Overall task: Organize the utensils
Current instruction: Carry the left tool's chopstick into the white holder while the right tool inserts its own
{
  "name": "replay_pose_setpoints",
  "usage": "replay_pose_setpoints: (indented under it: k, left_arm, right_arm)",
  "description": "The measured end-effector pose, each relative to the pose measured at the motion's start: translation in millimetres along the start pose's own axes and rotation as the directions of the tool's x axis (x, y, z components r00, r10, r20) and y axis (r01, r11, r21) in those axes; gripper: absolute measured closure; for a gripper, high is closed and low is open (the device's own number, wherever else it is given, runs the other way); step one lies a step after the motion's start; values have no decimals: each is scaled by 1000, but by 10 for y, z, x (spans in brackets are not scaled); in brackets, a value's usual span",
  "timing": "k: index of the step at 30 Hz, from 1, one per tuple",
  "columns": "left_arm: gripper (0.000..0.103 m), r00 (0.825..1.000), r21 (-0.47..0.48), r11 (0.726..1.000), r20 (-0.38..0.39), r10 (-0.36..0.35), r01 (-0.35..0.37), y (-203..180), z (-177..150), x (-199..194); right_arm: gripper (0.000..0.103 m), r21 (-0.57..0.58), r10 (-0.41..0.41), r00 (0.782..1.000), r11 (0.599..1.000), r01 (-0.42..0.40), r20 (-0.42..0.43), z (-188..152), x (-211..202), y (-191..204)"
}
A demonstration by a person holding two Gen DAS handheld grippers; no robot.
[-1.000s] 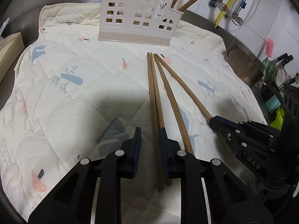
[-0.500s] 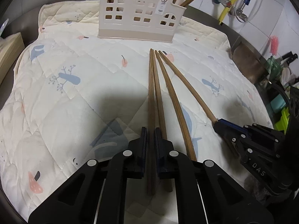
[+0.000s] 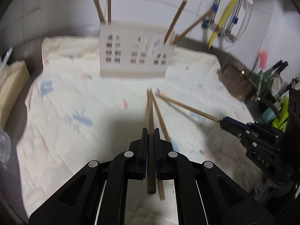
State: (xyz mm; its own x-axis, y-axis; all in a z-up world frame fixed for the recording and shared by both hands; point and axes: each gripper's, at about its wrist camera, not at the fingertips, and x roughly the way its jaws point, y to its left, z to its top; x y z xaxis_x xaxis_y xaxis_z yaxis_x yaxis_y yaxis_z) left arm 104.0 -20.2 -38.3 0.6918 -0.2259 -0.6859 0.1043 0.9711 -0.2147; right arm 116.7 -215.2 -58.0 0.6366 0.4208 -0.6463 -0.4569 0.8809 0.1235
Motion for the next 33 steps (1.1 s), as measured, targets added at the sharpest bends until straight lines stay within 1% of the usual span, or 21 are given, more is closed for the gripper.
replay_pose_setpoints:
  k: [3, 7, 12, 17, 20, 22, 27, 30, 33]
  left_arm:
    - [98, 999, 23, 1000, 40, -3, 2, -3, 195, -112]
    - [98, 997, 52, 999, 79, -12, 8, -41, 464, -211]
    - [98, 992, 85, 996, 122, -32, 21, -64, 844, -323]
    - [98, 986, 121, 993, 162, -35, 16, -100, 1190, -476]
    - [98, 979, 141, 990, 201, -37, 8, -114, 1393, -628]
    - [98, 970, 146, 989, 240, -36, 1, -123, 1543, -766]
    - [98, 944, 155, 987, 330, -23, -30, -125, 1953, -1003]
    - [98, 930, 151, 987, 368, 4, -64, -109, 2169, -1012]
    - [98, 926, 135, 987, 375, 30, -86, -51, 2342, -898]
  right_arm:
    - [97, -30, -5, 999, 1000, 6, 53, 226, -132, -5]
    - [97, -75, 9, 995, 997, -1, 99, 575, -261, -18]
    - [97, -136, 15, 992, 991, 3, 127, 999, -349, -17]
    - [97, -178, 31, 988, 984, -4, 149, 1435, -479, -33]
    - [97, -205, 45, 985, 979, -10, 169, 1675, -563, -14]
    - [97, -214, 56, 981, 977, -15, 186, 1837, -625, -12]
    - [97, -227, 40, 973, 974, 13, 227, 2132, -698, -14]
    - [97, -215, 31, 970, 976, 23, 241, 2264, -672, -45]
    - [97, -207, 22, 970, 978, 29, 242, 2348, -596, -62]
